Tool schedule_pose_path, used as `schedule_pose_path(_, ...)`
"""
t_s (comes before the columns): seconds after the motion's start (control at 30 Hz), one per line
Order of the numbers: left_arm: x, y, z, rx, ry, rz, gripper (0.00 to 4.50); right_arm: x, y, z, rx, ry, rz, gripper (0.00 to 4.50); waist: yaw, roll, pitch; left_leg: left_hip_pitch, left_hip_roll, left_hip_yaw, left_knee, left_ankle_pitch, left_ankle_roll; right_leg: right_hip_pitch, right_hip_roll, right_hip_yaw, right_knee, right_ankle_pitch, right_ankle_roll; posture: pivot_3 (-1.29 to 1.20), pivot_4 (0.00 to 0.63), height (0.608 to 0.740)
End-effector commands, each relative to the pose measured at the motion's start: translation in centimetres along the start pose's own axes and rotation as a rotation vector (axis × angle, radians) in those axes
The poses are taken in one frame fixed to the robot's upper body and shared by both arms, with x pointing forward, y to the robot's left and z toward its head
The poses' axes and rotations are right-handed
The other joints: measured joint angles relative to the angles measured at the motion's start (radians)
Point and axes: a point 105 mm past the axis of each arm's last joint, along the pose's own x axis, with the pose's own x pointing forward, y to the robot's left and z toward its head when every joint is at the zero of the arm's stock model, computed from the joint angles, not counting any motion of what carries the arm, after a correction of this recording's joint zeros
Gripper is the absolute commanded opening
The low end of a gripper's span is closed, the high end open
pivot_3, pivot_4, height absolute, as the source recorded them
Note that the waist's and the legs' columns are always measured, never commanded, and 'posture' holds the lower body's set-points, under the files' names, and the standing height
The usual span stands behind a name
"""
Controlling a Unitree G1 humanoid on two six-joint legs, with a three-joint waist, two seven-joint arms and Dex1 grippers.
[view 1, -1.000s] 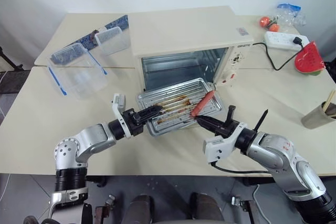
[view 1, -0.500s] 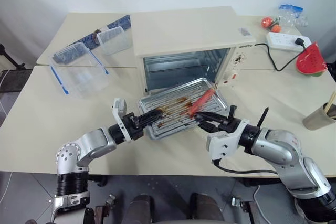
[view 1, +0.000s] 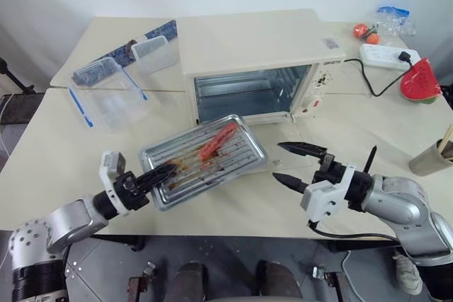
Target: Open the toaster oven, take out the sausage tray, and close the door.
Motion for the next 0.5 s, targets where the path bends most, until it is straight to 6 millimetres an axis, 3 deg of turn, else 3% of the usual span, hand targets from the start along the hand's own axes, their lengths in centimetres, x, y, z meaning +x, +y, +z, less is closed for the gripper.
schedule_pose_path(0.03,-1.5,-1.8,0.6,0.053,-0.062,-0.063,0.0,-1.4,-1.1,-1.5,0.002,0.03,-0.058,3.82,-0.002,0.0,0.0,0.0,0.0,0.0,0.0,0.0,0.0,0.0,0.0,0.0,0.0,0.0,0.0,0.0,0.15,0.74)
schedule_pose_path(0.1,-2.5,-2.0,0.7,0.062,-0.102,-0.07,0.0,-1.9,-0.7,-2.6,0.023,0.062,-0.047,3.82,-0.004,0.0,0.0,0.0,0.001,0.001,0.0,0.0,0.0,0.0,0.0,0.0,0.0,0.0,0.0,0.0,0.15,0.74)
schedule_pose_path(0.2,-5.0,-2.0,0.3,0.065,-0.164,-0.058,0.0,-2.7,-0.1,-4.3,0.071,0.116,-0.05,3.27,-0.011,0.0,0.0,0.0,0.002,0.001,-0.001,-0.001,-0.001,-0.001,0.001,0.001,0.0,0.0,-0.001,0.0,0.15,0.74)
schedule_pose_path(0.5,-8.7,-2.2,-0.1,0.08,-0.332,-0.044,0.0,-3.5,2.1,-5.9,0.225,0.177,0.034,0.33,-0.022,0.0,0.0,0.001,0.002,0.002,0.0,-0.002,0.0,-0.001,0.001,0.001,0.0,-0.001,-0.003,0.0,0.15,0.74)
